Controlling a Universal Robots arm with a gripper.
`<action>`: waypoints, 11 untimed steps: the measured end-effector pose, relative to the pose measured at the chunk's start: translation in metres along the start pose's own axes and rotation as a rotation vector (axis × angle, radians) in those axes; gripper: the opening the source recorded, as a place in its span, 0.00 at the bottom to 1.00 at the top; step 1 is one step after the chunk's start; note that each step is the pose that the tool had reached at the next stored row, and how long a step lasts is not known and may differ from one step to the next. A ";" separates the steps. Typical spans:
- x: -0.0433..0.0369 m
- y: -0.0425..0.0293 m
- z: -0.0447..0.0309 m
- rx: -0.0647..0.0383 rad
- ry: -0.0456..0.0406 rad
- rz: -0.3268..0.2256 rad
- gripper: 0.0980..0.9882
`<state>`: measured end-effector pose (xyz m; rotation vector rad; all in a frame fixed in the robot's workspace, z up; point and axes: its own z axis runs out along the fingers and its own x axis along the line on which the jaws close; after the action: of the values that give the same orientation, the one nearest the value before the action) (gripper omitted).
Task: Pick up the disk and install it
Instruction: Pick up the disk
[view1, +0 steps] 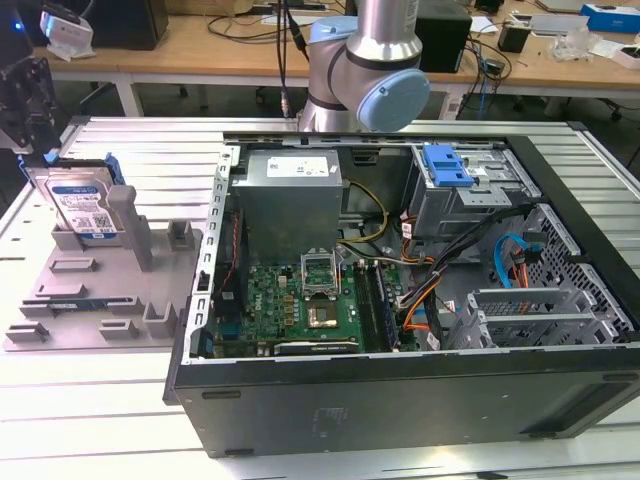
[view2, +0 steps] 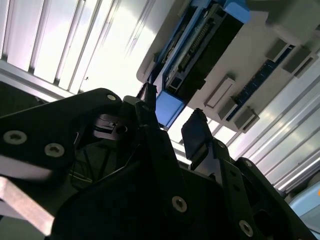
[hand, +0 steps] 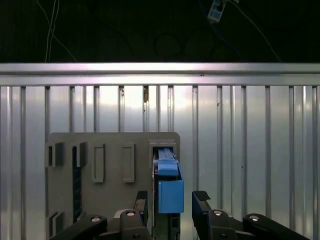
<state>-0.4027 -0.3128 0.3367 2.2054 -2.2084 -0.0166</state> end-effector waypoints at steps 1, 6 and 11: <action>0.0001 -0.0001 0.0007 0.000 0.0000 0.000 0.43; 0.0002 -0.0001 0.0042 0.000 0.0000 0.000 0.43; 0.0002 -0.0002 0.0077 0.000 0.0000 0.000 0.43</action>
<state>-0.4027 -0.3130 0.3290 2.2055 -2.2084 -0.0166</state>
